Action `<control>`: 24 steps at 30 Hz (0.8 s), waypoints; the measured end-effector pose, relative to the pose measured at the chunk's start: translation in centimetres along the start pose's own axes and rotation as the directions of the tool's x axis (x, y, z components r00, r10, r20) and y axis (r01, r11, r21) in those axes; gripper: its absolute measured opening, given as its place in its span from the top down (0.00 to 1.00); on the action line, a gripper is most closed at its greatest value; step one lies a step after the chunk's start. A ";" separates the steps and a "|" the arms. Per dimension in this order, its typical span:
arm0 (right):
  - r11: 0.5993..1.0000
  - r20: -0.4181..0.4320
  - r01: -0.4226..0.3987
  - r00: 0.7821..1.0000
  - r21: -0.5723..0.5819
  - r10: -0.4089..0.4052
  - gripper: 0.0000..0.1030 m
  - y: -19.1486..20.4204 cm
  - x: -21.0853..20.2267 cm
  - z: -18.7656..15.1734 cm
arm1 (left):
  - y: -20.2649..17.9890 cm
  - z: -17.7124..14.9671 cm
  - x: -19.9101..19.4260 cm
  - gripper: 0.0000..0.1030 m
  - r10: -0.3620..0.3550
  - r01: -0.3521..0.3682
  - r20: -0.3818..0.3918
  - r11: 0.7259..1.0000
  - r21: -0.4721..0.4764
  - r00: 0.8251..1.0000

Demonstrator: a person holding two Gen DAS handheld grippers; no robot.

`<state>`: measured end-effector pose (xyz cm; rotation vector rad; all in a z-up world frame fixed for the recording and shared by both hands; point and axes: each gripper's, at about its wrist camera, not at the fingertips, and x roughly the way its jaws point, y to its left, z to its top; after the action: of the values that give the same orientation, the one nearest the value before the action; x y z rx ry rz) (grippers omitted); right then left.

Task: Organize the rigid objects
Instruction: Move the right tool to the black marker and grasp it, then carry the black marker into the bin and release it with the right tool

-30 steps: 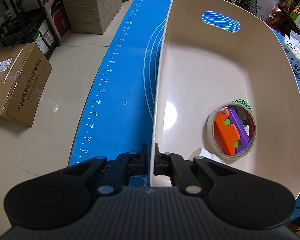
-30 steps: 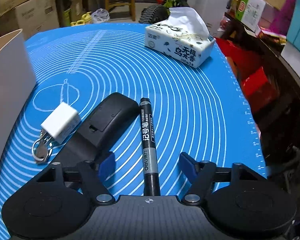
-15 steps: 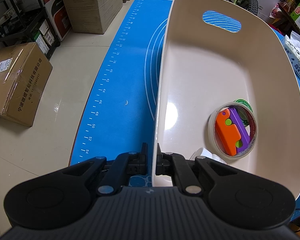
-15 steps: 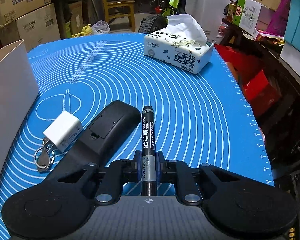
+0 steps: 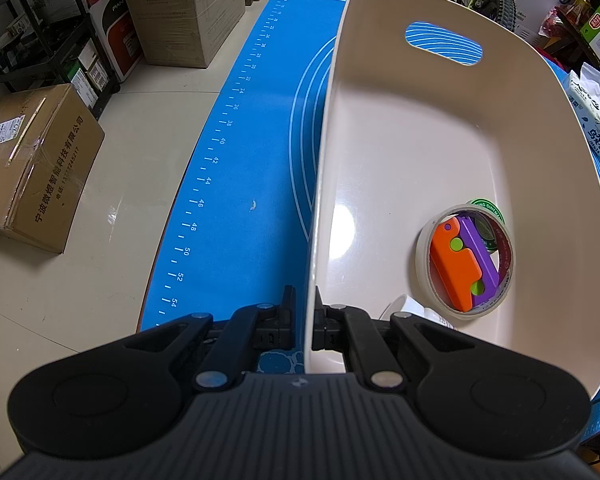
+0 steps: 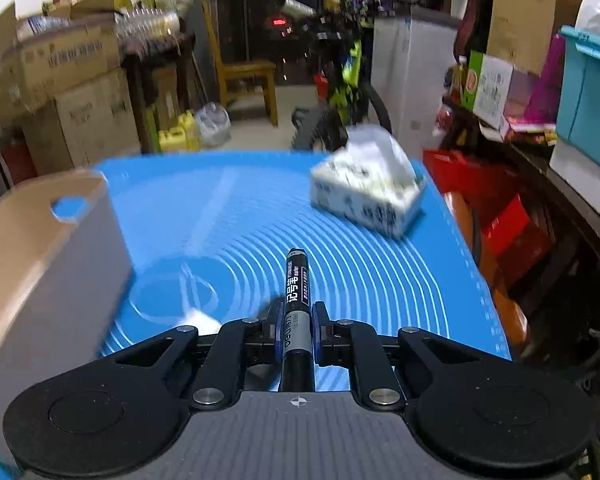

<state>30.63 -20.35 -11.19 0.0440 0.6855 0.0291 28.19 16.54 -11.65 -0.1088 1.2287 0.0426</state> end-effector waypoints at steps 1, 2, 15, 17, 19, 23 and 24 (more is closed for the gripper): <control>1.000 0.016 -0.015 1.000 0.002 0.015 0.76 0.4 -0.5 0.5 | -0.1 0.0 0.0 0.92 0.000 0.000 0.000 1.000 0.000 1.000; 1.000 0.031 -0.030 0.999 -0.001 0.030 0.76 0.8 -0.9 1.0 | 0.0 0.0 0.0 0.92 0.000 0.000 0.000 1.000 0.000 1.000; 0.950 0.113 -0.277 0.949 -0.145 0.294 0.76 11.6 -3.5 5.0 | 0.0 0.0 0.0 0.92 0.001 -0.001 0.000 1.000 0.001 1.000; 0.938 0.094 -0.308 0.941 -0.160 0.325 0.76 13.3 -3.1 5.0 | 0.0 0.0 0.0 0.92 0.002 -0.002 0.000 1.000 0.001 1.000; 0.925 0.068 -0.334 0.934 -0.181 0.351 0.76 15.1 -2.8 4.5 | 0.0 0.0 0.1 0.92 0.003 -0.003 0.000 1.000 0.002 1.000; 0.897 0.003 -0.381 0.920 -0.224 0.391 0.76 18.3 -1.8 2.8 | 0.0 0.0 0.1 0.92 0.003 -0.003 0.000 1.000 0.002 1.000; 0.893 -0.017 -0.389 0.918 -0.227 0.395 0.76 18.9 -1.5 2.3 | 0.0 0.0 0.1 0.92 0.003 -0.003 0.000 1.000 0.003 1.000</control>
<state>30.68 -1.62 -7.46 -0.0368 0.6304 0.4960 28.20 16.55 -11.71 -0.1046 1.2288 0.0432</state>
